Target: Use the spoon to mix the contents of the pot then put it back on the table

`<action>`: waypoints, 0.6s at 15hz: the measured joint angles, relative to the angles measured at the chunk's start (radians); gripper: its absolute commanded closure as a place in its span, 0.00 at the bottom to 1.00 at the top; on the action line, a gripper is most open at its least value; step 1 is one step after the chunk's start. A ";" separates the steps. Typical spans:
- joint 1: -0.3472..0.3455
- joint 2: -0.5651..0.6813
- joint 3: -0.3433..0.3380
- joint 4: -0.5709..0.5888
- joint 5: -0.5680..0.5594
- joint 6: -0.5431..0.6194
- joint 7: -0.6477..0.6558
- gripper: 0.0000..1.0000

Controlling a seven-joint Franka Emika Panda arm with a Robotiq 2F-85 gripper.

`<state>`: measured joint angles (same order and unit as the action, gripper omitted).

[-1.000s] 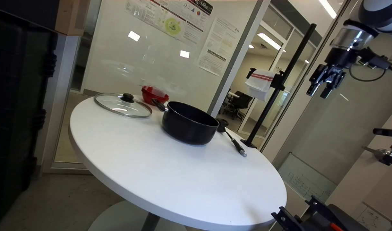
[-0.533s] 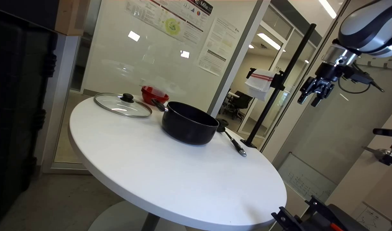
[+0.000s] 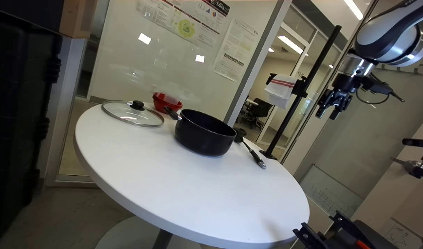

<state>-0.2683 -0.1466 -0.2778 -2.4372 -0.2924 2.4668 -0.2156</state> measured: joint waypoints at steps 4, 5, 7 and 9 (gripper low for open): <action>0.003 0.152 0.025 0.063 -0.076 0.058 0.062 0.00; 0.004 0.196 0.027 0.085 -0.101 0.081 0.088 0.00; 0.005 0.280 0.027 0.125 -0.107 0.137 0.095 0.00; 0.007 0.356 0.025 0.158 -0.108 0.199 0.100 0.00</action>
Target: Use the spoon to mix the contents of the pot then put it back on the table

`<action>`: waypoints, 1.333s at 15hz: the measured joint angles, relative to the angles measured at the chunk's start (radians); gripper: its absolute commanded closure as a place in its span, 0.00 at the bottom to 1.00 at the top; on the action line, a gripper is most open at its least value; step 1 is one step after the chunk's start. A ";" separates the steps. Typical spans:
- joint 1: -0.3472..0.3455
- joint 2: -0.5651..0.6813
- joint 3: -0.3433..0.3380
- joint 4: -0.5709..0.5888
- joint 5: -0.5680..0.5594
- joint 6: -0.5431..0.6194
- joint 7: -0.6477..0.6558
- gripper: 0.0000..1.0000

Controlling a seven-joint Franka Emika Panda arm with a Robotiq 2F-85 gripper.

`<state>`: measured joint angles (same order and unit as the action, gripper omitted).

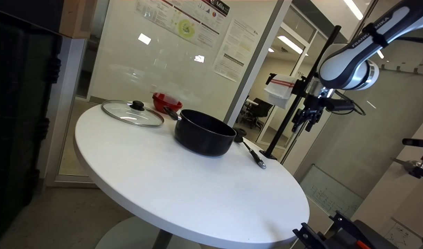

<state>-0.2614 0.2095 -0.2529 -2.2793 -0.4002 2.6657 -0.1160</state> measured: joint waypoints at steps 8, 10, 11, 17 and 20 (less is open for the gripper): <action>0.008 0.142 0.020 0.022 0.007 0.119 -0.039 0.00; 0.016 0.140 0.007 0.021 -0.001 0.120 -0.031 0.00; 0.025 0.136 -0.010 0.019 -0.006 0.136 -0.027 0.00; 0.055 0.166 -0.009 -0.002 -0.007 0.235 -0.027 0.00; 0.063 0.228 0.023 0.008 0.009 0.255 -0.028 0.00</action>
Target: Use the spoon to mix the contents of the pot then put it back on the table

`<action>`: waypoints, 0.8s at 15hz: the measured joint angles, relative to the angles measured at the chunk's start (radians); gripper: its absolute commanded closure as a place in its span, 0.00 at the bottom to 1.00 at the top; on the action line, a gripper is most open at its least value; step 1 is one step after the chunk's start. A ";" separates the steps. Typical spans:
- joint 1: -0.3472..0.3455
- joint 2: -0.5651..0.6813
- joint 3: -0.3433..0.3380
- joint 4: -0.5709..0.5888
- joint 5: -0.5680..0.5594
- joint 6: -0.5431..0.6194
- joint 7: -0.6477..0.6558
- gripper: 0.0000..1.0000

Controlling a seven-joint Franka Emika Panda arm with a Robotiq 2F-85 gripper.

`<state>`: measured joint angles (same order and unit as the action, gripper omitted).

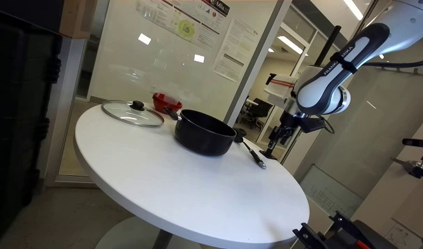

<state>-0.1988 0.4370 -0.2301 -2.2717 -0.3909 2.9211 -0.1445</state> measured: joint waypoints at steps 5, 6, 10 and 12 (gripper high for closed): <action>-0.044 0.137 0.065 0.085 0.134 -0.026 -0.035 0.00; -0.058 0.165 0.074 0.111 0.155 -0.040 -0.039 0.00; -0.130 0.248 0.114 0.224 0.224 -0.115 -0.069 0.00; -0.150 0.281 0.122 0.276 0.238 -0.150 -0.079 0.00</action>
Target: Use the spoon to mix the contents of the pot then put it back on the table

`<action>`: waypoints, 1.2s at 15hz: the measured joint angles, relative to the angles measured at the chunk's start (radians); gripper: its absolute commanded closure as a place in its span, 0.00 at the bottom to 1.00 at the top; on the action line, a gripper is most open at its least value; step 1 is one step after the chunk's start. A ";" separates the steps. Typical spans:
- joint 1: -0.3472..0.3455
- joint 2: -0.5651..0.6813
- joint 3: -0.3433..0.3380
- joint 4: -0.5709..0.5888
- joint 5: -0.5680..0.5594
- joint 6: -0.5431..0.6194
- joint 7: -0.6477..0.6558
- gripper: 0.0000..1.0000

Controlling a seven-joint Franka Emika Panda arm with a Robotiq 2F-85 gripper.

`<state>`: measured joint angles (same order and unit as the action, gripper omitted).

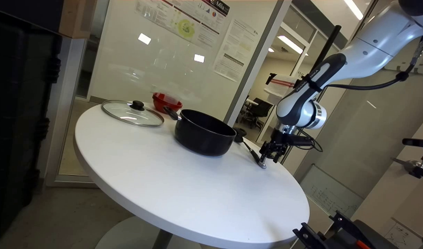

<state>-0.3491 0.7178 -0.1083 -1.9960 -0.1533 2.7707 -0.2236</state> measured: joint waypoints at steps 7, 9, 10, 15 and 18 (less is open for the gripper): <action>-0.004 0.090 0.015 0.131 0.006 -0.065 -0.010 0.00; 0.003 0.110 0.023 0.159 0.006 -0.079 -0.011 0.26; 0.007 0.118 0.027 0.173 0.006 -0.087 -0.013 0.32; 0.026 0.132 0.033 0.220 0.006 -0.128 -0.015 0.73; 0.026 0.132 0.034 0.239 0.006 -0.157 -0.017 0.92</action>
<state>-0.3231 0.8500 -0.0739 -1.7573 -0.1472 2.6139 -0.2405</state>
